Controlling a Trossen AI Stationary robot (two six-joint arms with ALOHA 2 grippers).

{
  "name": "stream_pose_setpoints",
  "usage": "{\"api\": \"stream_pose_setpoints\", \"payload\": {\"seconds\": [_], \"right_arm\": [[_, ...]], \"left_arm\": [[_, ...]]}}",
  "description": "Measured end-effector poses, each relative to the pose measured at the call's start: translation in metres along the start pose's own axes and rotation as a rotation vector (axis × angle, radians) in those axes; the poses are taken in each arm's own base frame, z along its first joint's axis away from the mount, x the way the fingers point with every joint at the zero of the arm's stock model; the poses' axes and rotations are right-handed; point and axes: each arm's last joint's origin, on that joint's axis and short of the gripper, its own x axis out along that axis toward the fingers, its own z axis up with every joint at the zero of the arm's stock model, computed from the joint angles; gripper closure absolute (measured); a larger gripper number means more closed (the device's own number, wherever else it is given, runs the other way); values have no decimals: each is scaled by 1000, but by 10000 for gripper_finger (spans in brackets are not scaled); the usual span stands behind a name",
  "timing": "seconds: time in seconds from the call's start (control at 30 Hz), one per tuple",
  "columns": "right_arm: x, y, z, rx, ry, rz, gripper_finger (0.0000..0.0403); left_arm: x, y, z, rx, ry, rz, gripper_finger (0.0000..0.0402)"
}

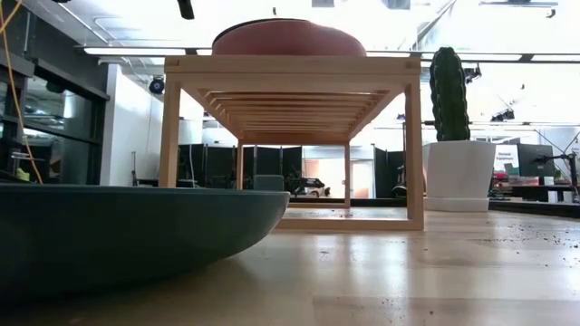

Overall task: Place and stack plates onto a shelf
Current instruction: Stack the white plate on top of the top black plate on the shelf

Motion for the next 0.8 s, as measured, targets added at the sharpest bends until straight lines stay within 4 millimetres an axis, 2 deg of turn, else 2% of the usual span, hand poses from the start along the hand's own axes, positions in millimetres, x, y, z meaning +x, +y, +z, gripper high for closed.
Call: {"api": "stream_pose_setpoints", "payload": {"seconds": [0.13, 0.63, 0.8], "right_arm": [[-6, 3, 10, -42, 29, -48, 403], [-7, 3, 10, -26, 33, -52, 403], [-7, -4, 20, -1, -11, -71, 403]], "left_arm": [[0, 0, 0, 0, 0, 0, 261], [0, 0, 0, 0, 0, 0, 261], [0, -1, 3, -39, -28, -9, 261]]}}
